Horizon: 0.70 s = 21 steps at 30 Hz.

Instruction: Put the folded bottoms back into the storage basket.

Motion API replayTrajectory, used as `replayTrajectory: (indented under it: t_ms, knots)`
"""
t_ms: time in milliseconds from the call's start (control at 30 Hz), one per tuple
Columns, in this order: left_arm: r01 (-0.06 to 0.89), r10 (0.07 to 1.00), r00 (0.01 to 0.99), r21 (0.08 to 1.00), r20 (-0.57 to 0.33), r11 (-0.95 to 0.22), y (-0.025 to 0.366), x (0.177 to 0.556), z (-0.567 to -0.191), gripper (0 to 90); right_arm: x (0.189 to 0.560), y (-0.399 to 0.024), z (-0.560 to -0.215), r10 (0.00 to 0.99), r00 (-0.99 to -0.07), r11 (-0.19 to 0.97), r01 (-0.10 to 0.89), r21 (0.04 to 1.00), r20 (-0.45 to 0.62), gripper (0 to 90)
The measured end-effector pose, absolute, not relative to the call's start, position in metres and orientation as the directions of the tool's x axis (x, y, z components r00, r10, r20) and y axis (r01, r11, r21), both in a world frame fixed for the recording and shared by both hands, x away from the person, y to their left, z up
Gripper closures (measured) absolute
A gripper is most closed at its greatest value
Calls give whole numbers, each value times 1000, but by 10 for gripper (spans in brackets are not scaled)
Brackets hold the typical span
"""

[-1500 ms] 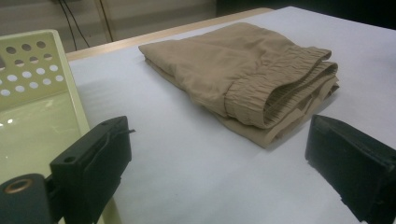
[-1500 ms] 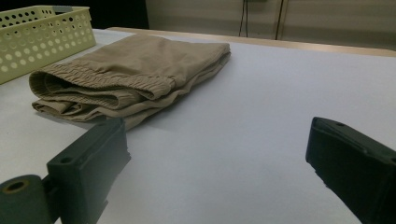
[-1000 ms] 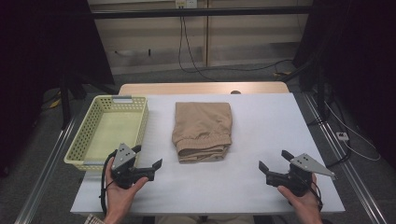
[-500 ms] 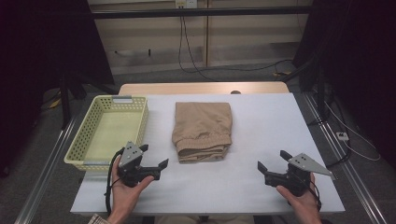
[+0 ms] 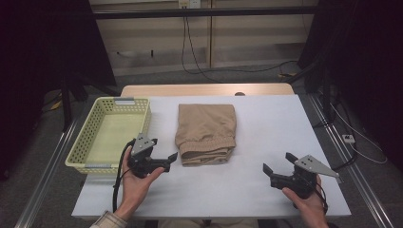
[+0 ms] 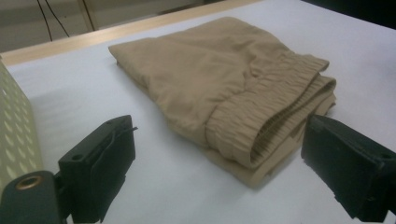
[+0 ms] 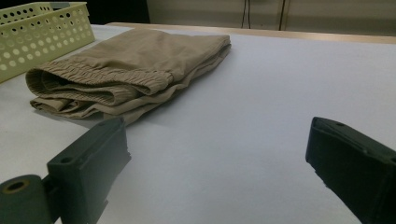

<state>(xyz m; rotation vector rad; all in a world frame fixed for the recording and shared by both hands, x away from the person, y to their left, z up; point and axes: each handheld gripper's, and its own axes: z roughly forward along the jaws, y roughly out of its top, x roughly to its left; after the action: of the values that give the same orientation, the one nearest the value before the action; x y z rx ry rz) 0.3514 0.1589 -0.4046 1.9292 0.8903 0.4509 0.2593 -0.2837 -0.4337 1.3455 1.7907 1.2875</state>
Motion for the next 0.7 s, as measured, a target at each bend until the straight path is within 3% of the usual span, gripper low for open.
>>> replayTrajectory:
  t_ms: [700]
  knots:
    - [466,738,666,834,-111,-295,136,387,-400,71,259,-279,-432,927,-362,57,403,914,101,54]
